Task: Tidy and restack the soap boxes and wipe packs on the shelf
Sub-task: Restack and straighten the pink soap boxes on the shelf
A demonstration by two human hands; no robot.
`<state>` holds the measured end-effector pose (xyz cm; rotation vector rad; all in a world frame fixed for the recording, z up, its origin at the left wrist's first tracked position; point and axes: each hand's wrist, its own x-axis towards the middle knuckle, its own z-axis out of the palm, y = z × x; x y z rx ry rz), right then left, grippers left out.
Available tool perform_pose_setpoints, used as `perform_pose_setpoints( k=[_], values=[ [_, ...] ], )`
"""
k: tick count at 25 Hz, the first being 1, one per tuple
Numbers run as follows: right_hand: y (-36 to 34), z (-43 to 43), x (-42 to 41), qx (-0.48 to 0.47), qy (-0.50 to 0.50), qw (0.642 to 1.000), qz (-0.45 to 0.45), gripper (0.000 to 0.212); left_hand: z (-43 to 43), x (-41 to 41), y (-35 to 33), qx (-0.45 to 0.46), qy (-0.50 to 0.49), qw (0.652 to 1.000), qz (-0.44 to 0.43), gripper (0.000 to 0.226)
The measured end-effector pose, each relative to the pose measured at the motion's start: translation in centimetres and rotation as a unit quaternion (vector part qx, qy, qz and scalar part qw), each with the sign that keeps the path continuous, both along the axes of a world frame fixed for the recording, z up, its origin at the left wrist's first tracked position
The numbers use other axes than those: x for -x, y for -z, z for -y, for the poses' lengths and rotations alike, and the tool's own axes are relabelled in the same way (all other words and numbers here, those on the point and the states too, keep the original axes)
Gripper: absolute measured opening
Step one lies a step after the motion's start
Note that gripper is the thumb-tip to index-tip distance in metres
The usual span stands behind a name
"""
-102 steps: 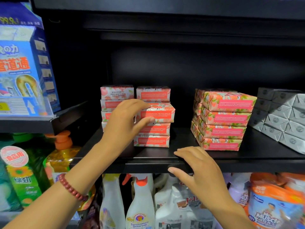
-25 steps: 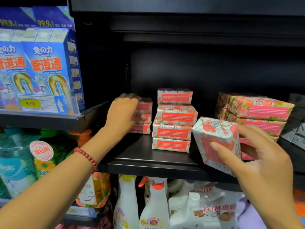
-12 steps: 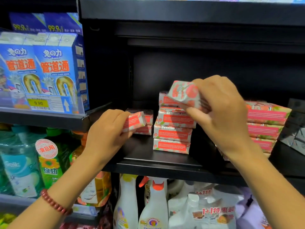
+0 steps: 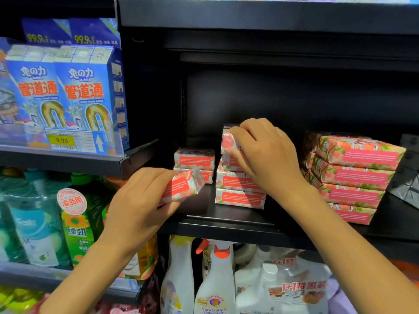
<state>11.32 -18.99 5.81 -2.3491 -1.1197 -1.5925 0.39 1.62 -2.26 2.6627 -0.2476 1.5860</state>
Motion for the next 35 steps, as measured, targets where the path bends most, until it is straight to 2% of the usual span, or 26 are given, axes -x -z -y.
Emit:
perform_pose_setpoints(
  k=[5,10,15,18,20,22,26,31,35],
  values=[
    [-0.5,-0.3,-0.6,0.016,0.031,0.998,-0.043,0.038,1.9,0.7,-0.3,-0.034,0.045,0.998,0.009,0.042],
    [-1.3,0.3,-0.4,0.037,-0.003,0.996,-0.077,0.040,4.4,0.0,-0.6,-0.074,0.090,0.993,0.016,0.040],
    [1.7,5.1,2.4,-0.091,-0.089,0.990,-0.068,0.030,6.7,-1.1,-0.1,-0.107,0.101,0.989,-0.004,0.038],
    [6.2,8.7,4.0,-0.093,-0.089,0.970,-0.206,0.031,7.9,-1.7,-0.1,-0.102,0.104,0.989,-0.014,0.043],
    [8.8,10.2,4.7,-0.074,-0.063,0.949,-0.300,0.041,8.6,-2.1,-0.1,-0.092,0.118,0.988,-0.024,0.047],
    [10.5,10.9,5.1,-0.059,-0.034,0.940,-0.334,0.050,9.2,-2.3,0.1,-0.079,0.133,0.987,-0.038,0.053],
    [11.8,11.0,5.1,-0.062,-0.015,0.953,-0.295,0.039,9.3,-2.4,0.6,-0.057,0.144,0.986,-0.069,0.043],
    [12.5,10.4,5.0,-0.093,-0.004,0.965,-0.246,0.039,9.5,-2.8,0.9,-0.018,0.146,0.985,-0.090,0.037],
    [12.7,10.3,4.9,-0.106,-0.010,0.964,-0.245,0.039,9.5,-3.0,0.6,0.007,0.145,0.983,-0.110,0.035]
  ],
)
